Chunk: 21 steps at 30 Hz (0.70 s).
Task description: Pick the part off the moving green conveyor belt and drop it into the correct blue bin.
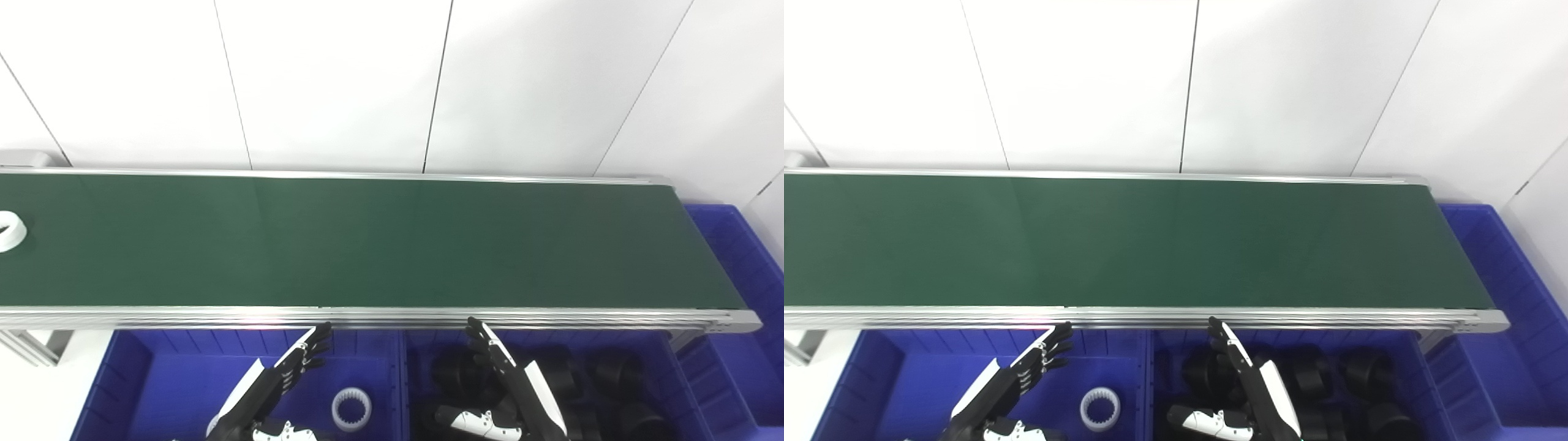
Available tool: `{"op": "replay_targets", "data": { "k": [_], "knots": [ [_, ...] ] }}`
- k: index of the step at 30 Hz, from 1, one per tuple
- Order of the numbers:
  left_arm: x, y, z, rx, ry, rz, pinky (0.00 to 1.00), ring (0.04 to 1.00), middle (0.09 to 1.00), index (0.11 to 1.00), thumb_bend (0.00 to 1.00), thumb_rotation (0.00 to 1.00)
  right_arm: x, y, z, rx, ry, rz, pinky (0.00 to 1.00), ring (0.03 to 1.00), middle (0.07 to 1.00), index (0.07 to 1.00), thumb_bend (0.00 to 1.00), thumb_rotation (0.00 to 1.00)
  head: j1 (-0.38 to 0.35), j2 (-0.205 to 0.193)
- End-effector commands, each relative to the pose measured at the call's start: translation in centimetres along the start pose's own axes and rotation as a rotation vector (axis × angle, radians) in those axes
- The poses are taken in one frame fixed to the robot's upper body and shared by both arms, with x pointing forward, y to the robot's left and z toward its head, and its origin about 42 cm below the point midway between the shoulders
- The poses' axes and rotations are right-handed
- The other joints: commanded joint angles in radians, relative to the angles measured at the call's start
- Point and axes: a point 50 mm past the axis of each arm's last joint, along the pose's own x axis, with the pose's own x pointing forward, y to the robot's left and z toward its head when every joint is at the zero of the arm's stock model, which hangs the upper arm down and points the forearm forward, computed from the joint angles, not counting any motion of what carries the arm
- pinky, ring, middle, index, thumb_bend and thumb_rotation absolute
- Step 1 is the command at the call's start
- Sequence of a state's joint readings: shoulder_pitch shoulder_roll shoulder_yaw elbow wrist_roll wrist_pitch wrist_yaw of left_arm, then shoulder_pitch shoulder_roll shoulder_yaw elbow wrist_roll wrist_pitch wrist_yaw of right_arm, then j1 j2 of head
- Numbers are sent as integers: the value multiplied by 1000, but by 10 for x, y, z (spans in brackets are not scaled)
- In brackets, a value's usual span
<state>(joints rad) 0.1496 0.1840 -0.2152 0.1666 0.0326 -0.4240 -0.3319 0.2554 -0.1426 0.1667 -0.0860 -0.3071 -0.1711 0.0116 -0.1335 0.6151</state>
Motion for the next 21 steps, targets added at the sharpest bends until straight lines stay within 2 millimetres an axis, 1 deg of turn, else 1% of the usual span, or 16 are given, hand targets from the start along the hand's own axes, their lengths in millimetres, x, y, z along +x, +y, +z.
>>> {"op": "replay_targets", "data": {
  "k": [1,3,5,6,7,8,9,10,12,13,14,15,16,17,18,21],
  "knots": [
    [10,3,9,-5,-61,12,879,932,964,962,942,326,1,-6,10,2,-56,-14,834,890,917,955,839,422,1,0],
    [11,2,9,-9,-65,19,875,928,960,958,942,319,1,-7,9,4,-53,-11,837,891,918,956,841,425,7,-1],
    [13,1,9,-15,-70,24,872,926,956,955,939,310,0,-9,9,6,-48,-9,840,891,919,957,846,430,29,-4],
    [14,-1,9,-17,-73,26,871,923,954,954,938,310,-1,-10,8,5,-49,-9,837,891,918,956,847,428,80,-11],
    [14,-2,9,-18,-74,27,869,921,951,952,937,314,-1,-11,8,5,-50,-9,833,890,917,955,847,427,80,-11],
    [16,-4,9,-22,-76,30,869,920,950,952,937,316,-2,-14,6,-5,-55,-13,832,890,916,955,846,427,137,-17],
    [17,-6,8,-25,-78,33,861,918,948,944,942,316,-2,-15,5,-13,-58,-15,809,878,907,948,853,444,146,-19],
    [19,-9,8,-29,-79,35,857,915,946,940,945,318,-3,-18,4,-15,-60,-17,804,876,906,948,853,446,202,-34],
    [23,-15,7,-28,-77,38,849,908,936,930,951,316,-6,-23,3,1,-52,-20,815,887,914,954,841,425,260,-52],
    [25,-19,7,-25,-74,40,846,905,931,925,950,312,-7,-26,2,6,-48,-20,822,891,916,957,835,415,311,-71],
    [27,-21,7,-22,-73,42,841,901,926,921,950,311,-8,-27,2,8,-46,-21,829,893,917,959,825,402,311,-71],
    [29,-24,6,-22,-71,45,839,898,924,919,950,312,-9,-30,0,7,-52,-17,833,895,918,960,820,395,350,-87],
    [30,-26,6,-23,-69,47,839,894,917,910,956,315,-9,-32,-1,7,-57,-15,845,898,917,964,791,356,350,-87],
    [32,-29,5,-22,-66,53,839,893,914,907,958,317,-9,-34,-3,6,-59,-13,849,898,917,965,782,342,373,-96],
    [33,-31,5,-21,-65,57,835,887,904,897,968,320,-9,-35,-4,5,-60,-12,845,892,910,965,770,313,373,-96],
    [37,-35,3,-17,-57,55,836,886,900,892,969,316,-8,-38,-11,10,-58,-11,845,891,911,966,765,298,381,-113]
  ]
}}
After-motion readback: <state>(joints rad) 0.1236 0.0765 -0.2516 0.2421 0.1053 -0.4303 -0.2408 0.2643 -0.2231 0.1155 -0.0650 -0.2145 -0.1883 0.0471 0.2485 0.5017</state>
